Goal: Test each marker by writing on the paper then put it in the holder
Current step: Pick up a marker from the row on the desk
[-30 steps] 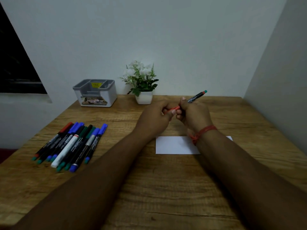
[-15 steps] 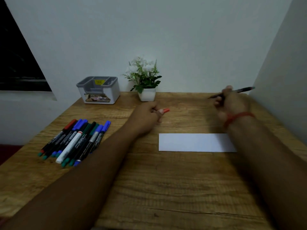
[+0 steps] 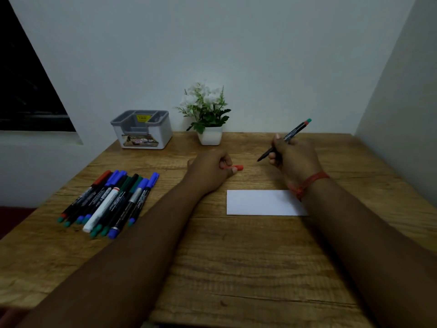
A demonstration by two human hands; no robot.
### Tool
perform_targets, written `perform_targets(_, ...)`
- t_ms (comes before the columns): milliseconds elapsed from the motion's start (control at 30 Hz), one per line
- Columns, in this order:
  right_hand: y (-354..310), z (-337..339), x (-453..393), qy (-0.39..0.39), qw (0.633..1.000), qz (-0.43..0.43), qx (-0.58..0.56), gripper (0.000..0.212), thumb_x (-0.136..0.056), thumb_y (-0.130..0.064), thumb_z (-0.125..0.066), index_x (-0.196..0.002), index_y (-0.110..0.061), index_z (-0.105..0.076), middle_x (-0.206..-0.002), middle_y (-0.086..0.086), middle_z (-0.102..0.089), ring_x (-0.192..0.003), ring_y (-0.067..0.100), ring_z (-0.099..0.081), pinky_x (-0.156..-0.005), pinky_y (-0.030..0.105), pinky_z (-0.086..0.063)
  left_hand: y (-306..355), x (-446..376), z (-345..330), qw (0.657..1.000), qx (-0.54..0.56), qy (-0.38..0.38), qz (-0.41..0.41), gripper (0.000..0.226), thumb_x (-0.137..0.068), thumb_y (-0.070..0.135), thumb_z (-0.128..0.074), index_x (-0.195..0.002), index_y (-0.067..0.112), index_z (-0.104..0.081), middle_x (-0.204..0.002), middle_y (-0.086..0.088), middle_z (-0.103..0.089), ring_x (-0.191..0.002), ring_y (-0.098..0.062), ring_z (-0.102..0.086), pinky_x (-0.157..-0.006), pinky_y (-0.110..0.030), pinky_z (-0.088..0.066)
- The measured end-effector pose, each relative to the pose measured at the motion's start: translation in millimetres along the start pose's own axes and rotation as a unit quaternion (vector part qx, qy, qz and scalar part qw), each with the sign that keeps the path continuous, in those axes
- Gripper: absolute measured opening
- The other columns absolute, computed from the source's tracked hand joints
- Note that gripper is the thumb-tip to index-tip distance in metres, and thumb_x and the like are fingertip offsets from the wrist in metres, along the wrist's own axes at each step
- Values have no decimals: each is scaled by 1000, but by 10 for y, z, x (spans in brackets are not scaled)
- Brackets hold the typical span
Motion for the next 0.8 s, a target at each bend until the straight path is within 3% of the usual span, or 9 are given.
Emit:
perform_targets(100,-32,-21,104,-13,1000,3,26,21,-102,-23,-58,-88,-7,-63,-75,4,-62,-61,9,-59,-60,24,-55,-12,9,15,1000,-11,2,3,36,-84,64,-61,-99,31,-64,-100,10,-61,-103,-16,-55,-94,-47,-47)
perform_targets(167,-75,-59,183,-21,999,20,31,20,-102,-22,-57,-94,-6,-64,-79,5,-63,-62,9,-61,-65,27,-58,-10,25,24,999,-46,-16,15,48,-89,67,-51,-119,31,-60,-122,2,-58,-121,-25,-47,-102,-52,-41)
perform_targets(233,-125,-100,266,-20,998,45,43,20,-104,-21,-55,-102,-3,-63,-86,7,-64,-67,11,-64,-70,30,-61,-19,48,50,995,-86,-35,28,63,-91,70,-43,-141,32,-46,-148,-4,-42,-138,-33,-32,-111,-57,-29)
perform_targets(333,-118,-173,427,-28,995,63,66,23,-104,-21,-53,-112,-1,-61,-101,10,-69,-85,20,-72,-83,37,-62,-80,131,125,990,-128,-61,21,81,-90,75,-36,-156,32,-20,-165,-5,-15,-150,-33,-11,-118,-61,-11)
perform_targets(433,-16,-207,665,-97,964,139,206,13,-101,-22,-57,-106,-11,-62,-108,4,-65,-103,15,-65,-94,28,-53,-145,222,140,982,-148,-115,6,91,-87,79,-34,-158,34,2,-167,-2,7,-153,-29,10,-117,-65,-1)
perform_targets(533,31,-241,858,-183,894,220,346,6,-101,-18,-56,-101,-13,-59,-112,3,-56,-100,-4,-53,-83,4,-40,-139,266,128,976,-155,-155,-13,99,-83,84,-34,-155,38,14,-165,0,22,-148,-29,27,-116,-66,6)
perform_targets(600,-1,-263,911,-243,889,209,326,7,-103,-17,-54,-102,-11,-58,-112,4,-57,-99,-2,-59,-84,8,-46,-128,282,121,970,-172,-170,-24,102,-80,87,-34,-154,38,16,-163,0,26,-146,-30,31,-115,-66,9)
perform_targets(667,-37,-253,931,-279,901,165,290,8,-103,-16,-54,-104,-9,-58,-108,9,-63,-97,9,-67,-85,17,-53,-108,301,116,963,-193,-187,-35,107,-75,92,-33,-154,39,18,-162,1,29,-145,-31,34,-114,-66,11)
perform_targets(800,-71,-177,934,-277,927,115,224,9,-100,-12,-58,-101,-3,-58,-96,18,-68,-89,15,-69,-81,22,-55,25,402,96,942,-236,-224,-78,107,-75,93,-27,-153,37,19,-160,2,33,-144,-31,34,-114,-68,10)
Point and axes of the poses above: each hand's wrist, its own x-axis away from the middle knuckle, its own z-axis out of the back of the hand, y = z × x, the point moved 4 cm from there along -x, towards the middle knuckle
